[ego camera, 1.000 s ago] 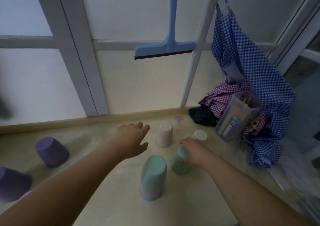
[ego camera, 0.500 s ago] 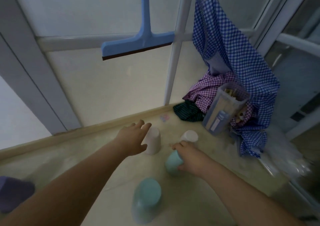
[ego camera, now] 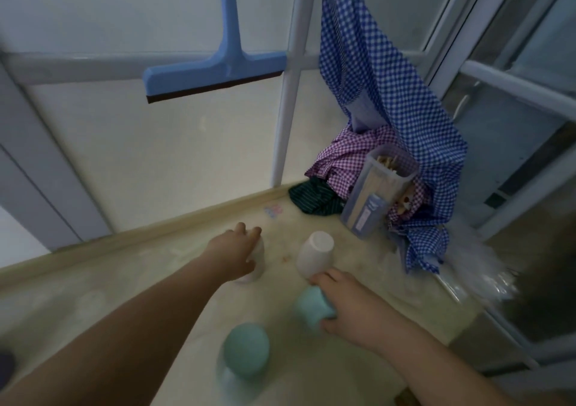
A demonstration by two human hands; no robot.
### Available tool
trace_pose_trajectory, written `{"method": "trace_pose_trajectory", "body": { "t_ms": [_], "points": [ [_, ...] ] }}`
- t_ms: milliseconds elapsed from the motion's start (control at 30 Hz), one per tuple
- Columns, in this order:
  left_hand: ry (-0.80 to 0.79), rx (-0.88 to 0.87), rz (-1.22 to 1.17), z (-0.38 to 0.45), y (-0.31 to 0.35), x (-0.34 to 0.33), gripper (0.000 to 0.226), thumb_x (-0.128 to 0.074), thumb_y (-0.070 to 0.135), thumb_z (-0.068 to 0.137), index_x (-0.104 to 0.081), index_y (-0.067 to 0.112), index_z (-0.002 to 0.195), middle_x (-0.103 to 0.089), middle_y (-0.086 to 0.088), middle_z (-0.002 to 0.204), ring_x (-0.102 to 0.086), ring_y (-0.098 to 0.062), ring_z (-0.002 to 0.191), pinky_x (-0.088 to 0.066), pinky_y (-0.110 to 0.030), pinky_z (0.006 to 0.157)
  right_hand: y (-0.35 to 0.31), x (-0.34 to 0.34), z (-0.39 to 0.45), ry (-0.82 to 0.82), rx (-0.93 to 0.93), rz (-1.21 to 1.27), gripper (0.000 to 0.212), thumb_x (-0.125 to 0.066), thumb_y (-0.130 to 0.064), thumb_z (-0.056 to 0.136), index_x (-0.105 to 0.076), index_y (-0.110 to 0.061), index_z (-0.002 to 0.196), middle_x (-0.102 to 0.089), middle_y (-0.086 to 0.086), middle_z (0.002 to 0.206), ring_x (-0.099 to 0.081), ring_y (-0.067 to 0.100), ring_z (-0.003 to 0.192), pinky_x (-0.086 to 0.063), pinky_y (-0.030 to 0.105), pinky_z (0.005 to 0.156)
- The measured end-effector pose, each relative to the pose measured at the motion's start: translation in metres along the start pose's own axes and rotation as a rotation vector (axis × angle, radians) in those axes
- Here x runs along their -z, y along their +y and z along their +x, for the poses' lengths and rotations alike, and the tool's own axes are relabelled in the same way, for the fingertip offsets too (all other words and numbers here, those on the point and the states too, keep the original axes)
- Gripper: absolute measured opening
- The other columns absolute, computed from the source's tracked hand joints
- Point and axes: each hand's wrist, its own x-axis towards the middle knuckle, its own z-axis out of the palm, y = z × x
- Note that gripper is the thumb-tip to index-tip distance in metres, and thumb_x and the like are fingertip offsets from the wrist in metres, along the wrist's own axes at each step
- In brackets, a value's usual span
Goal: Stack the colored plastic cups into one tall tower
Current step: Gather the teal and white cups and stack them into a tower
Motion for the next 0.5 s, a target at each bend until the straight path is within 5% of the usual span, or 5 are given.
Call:
{"method": "trace_pose_trajectory", "body": {
  "t_ms": [500],
  "points": [
    [0.35,0.128,0.148,-0.171,0.017,0.16,0.069,-0.063,0.038,0.074,-0.029,0.028,0.134,-0.052,-0.007,0.116,-0.06,-0.03,0.093,-0.056,-0.042,0.076,-0.092,0.126,-0.05,0.19,0.331,-0.105,0.065,-0.07,-0.022,0.074,-0.037,-0.019,0.13,-0.045,0.004,0.128,-0.051,0.024,0.113,-0.046,0.038,0.094]
  ]
}}
